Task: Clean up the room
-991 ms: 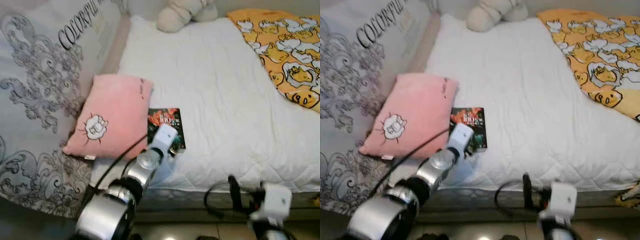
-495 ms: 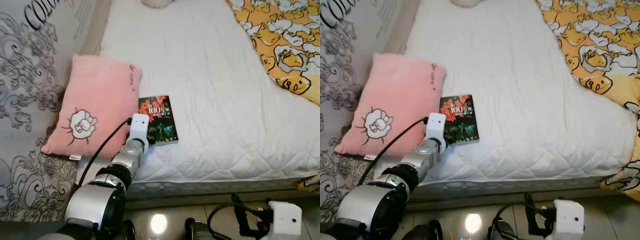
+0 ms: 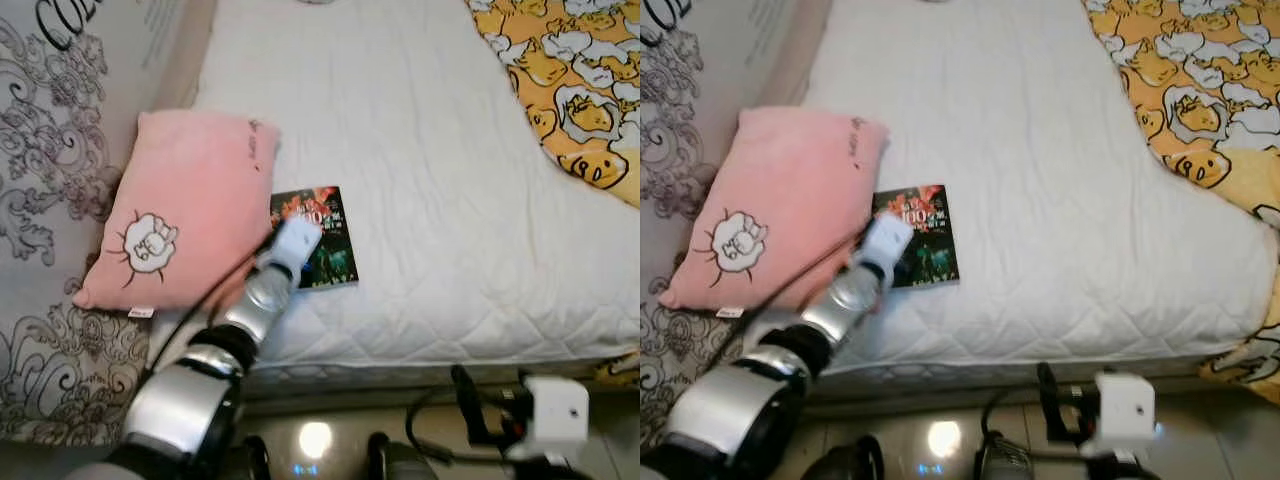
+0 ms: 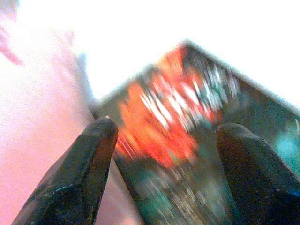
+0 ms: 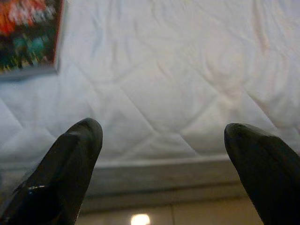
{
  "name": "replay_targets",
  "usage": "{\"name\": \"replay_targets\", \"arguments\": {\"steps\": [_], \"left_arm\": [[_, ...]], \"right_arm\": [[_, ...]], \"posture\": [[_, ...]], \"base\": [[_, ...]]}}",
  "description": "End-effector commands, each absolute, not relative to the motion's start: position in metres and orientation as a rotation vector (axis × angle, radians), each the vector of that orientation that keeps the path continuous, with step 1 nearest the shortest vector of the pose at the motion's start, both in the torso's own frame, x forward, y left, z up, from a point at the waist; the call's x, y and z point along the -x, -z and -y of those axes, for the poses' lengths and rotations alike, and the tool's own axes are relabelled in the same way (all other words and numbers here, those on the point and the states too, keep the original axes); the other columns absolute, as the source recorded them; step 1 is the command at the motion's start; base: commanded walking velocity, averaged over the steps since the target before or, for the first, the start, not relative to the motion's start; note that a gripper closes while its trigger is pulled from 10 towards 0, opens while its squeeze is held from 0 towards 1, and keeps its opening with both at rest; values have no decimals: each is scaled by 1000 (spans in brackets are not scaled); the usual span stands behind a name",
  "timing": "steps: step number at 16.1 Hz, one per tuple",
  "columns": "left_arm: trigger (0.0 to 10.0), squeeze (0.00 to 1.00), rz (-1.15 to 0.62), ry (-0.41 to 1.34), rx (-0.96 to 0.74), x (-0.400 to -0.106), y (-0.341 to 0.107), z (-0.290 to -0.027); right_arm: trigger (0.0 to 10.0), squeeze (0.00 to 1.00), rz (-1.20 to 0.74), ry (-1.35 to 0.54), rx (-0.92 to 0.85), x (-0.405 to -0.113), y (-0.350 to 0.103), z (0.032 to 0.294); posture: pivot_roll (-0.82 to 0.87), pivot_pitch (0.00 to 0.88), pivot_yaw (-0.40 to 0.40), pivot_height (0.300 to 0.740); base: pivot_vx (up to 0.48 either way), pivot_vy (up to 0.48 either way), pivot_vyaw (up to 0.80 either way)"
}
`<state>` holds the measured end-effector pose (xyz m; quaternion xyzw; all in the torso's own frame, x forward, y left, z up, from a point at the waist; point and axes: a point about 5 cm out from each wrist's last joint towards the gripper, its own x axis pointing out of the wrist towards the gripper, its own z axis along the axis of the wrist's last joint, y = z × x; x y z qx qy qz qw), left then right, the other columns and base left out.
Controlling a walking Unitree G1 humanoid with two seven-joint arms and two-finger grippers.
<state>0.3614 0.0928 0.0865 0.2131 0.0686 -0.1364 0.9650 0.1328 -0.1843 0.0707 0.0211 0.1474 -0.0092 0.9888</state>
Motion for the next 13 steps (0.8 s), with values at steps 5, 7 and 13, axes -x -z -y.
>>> {"name": "replay_targets", "arguments": {"steps": [5,7,13], "left_arm": [[10000,1000,-86,456,-112,-309,-79,-98],[10000,1000,-52,319,-35,-305,-83,-117],[10000,1000,-55,211,-17,-317,-87,-138]], "right_arm": [[10000,0,-243,119,-107,-180,-58,184],[10000,1000,-164,196,-126,-202,-63,195],[10000,1000,-82,167,-56,-248,-70,201]], "posture": [[-60,0,67,740],[-33,0,59,740],[-4,0,19,740]], "base": [[0,0,0],[0,0,0],[0,-386,0]]}}
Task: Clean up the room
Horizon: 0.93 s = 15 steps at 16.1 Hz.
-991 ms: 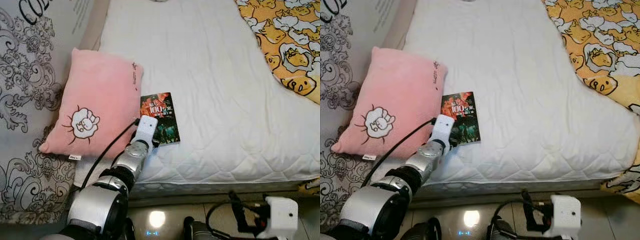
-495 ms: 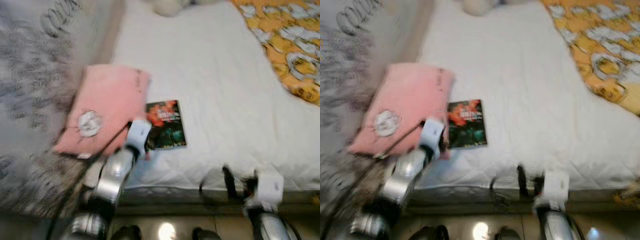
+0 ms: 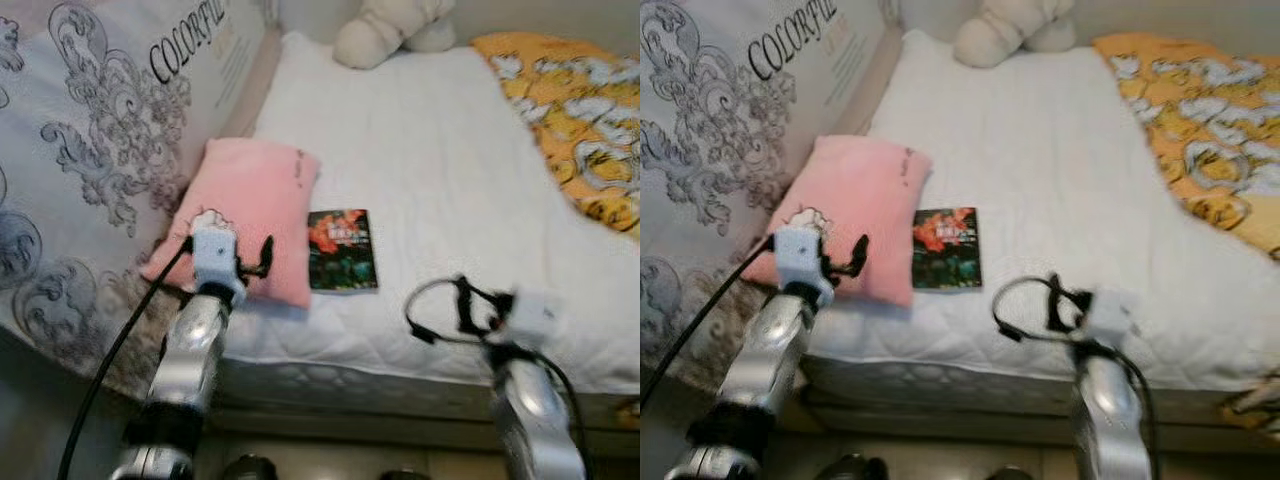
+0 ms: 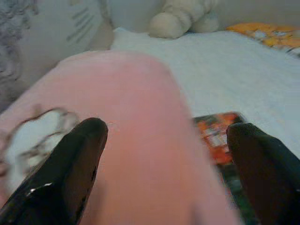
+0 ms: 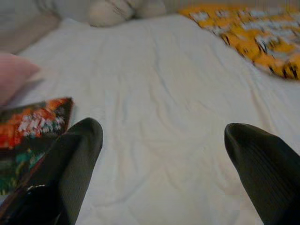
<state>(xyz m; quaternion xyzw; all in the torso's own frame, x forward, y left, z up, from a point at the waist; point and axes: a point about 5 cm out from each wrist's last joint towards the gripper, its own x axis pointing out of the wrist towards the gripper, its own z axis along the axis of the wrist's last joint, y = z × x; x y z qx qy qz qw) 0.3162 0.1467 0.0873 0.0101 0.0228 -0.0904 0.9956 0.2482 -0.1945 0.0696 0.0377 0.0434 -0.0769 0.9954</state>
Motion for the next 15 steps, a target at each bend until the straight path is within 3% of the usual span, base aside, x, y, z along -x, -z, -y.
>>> {"name": "replay_targets", "arguments": {"steps": [1,4,10,11,15], "left_arm": [[10000,1000,-65,222,0,-322,-88,-135],[10000,1000,-84,323,18,-322,-84,-123],[10000,1000,-95,344,31,-324,-81,-114],[10000,1000,-92,339,28,-326,-83,-114],[10000,1000,-118,274,85,-329,-80,-118]], "right_arm": [[10000,1000,-55,153,-74,-251,-71,199],[10000,1000,-61,165,-31,-253,-64,197],[10000,1000,-94,126,25,-257,-56,190],[10000,0,-94,106,52,-260,-56,187],[10000,0,-53,25,96,-269,-62,174]], "posture": [[-12,0,28,740],[-26,0,39,740],[-30,0,44,740],[-31,0,44,740],[-30,0,42,740]], "base": [[0,-480,0],[0,-480,0],[0,-472,0],[0,-472,0],[0,-472,0]]}}
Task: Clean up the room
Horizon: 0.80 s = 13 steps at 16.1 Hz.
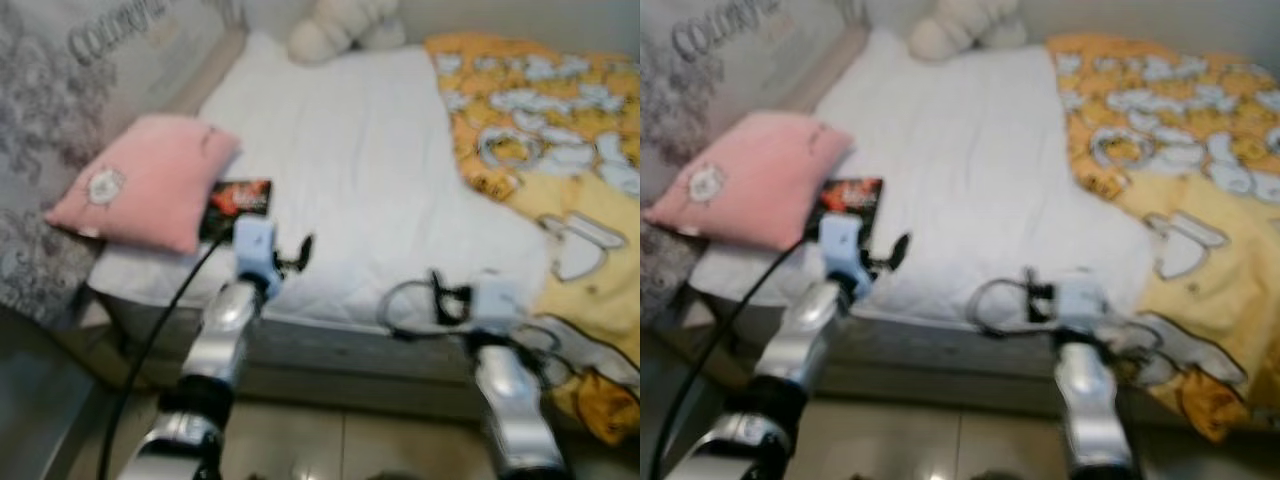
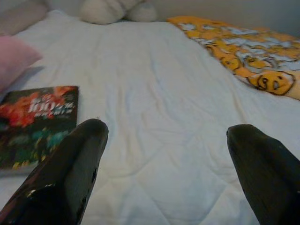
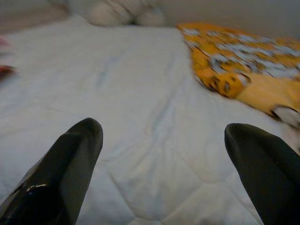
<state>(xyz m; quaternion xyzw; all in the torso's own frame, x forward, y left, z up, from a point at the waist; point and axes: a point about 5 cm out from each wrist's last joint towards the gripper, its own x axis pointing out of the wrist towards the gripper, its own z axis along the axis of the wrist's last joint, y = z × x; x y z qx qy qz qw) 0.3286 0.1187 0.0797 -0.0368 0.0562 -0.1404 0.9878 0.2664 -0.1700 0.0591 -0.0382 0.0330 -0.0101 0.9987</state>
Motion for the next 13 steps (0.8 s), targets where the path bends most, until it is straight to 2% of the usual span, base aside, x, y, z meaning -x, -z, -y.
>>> {"name": "replay_targets", "arguments": {"steps": [1,3,4,6,8,11,13], "left_arm": [[10000,1000,-122,273,88,-329,-79,-115],[10000,1000,-121,296,83,-328,-78,-107],[10000,0,-89,331,43,-327,-81,-102],[10000,0,-81,310,25,-327,-81,-104],[10000,0,-130,239,47,-329,-75,-116],[10000,0,-115,255,6,-328,-75,-113],[10000,0,-120,279,7,-327,-74,-112]], "right_arm": [[10000,0,-48,15,89,-270,-63,173],[10000,0,-57,9,102,-273,-62,172],[10000,0,-66,17,92,-274,-61,173],[10000,0,-51,10,92,-275,-62,175],[10000,0,-52,-19,124,-277,-63,175],[10000,0,-37,11,96,-276,-65,180],[10000,0,-64,56,86,-268,-57,191]], "posture": [[-30,0,39,740],[-26,0,35,740],[-21,0,31,740],[-15,0,30,740],[-12,0,27,740],[-11,0,24,740],[-17,0,28,740]], "base": [[0,-472,0],[0,-472,0],[409,0,-750],[0,0,-766],[0,-214,0],[0,-426,502],[244,-411,494]]}}
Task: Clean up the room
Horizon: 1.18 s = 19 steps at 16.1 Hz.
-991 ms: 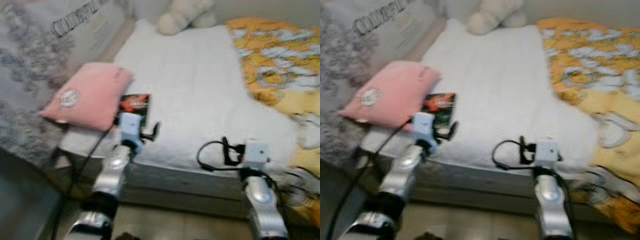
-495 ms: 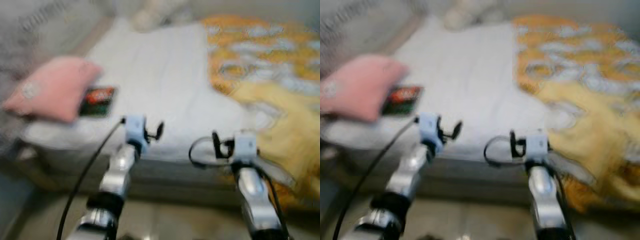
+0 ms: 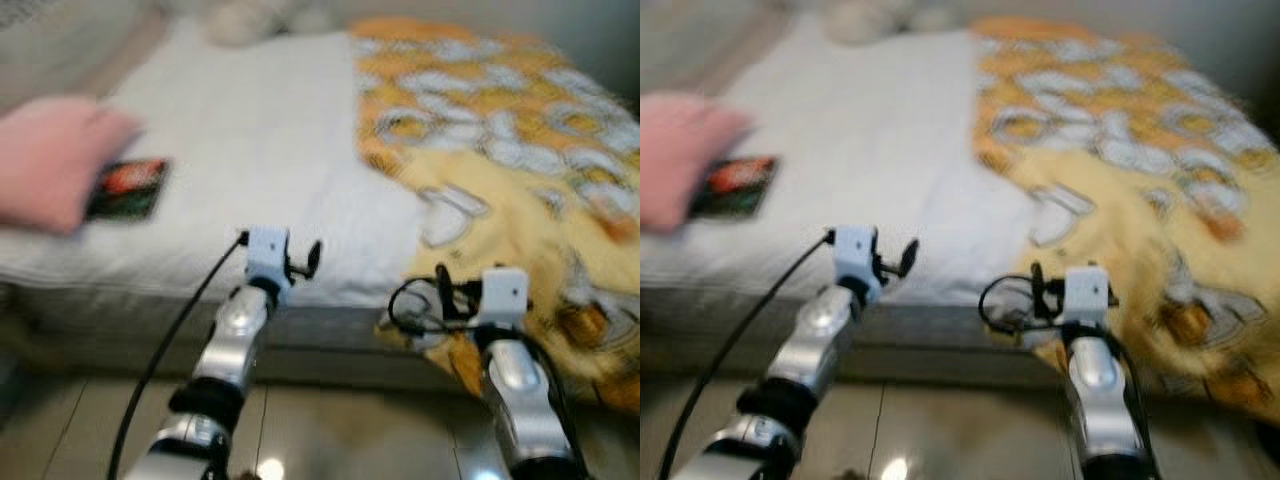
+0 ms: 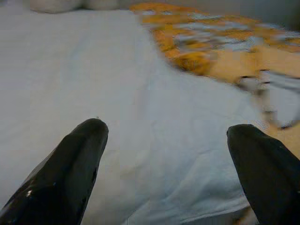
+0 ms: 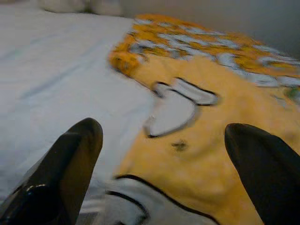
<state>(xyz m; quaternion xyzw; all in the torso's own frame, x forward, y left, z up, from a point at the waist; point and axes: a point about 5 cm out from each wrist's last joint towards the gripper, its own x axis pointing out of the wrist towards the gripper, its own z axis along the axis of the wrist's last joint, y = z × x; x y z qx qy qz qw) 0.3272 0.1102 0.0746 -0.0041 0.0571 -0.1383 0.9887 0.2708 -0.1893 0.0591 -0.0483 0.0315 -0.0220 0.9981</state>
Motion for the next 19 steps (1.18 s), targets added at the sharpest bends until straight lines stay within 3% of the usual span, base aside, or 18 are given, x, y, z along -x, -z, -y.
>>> {"name": "replay_targets", "arguments": {"steps": [1,5,9,14,19], "left_arm": [[10000,0,-124,274,11,-328,-73,-112],[10000,0,-104,314,-24,-328,-75,-107],[10000,0,-82,376,-19,-329,-79,-99],[10000,0,-80,387,-7,-330,-79,-94],[10000,0,-91,370,17,-327,-76,-91]], "right_arm": [[10000,0,-69,65,83,-266,-56,194],[10000,0,-58,92,80,-261,-55,199],[10000,0,-38,98,103,-263,-59,197],[10000,0,-37,110,90,-262,-58,198],[10000,0,-33,105,87,-264,-59,198]], "posture": [[-20,0,31,740],[-39,0,38,740],[-50,0,45,740],[-62,0,53,740],[-67,0,51,740]], "base": [[247,-409,488],[245,-409,495],[247,-409,0],[247,-409,-763],[249,-408,0]]}}
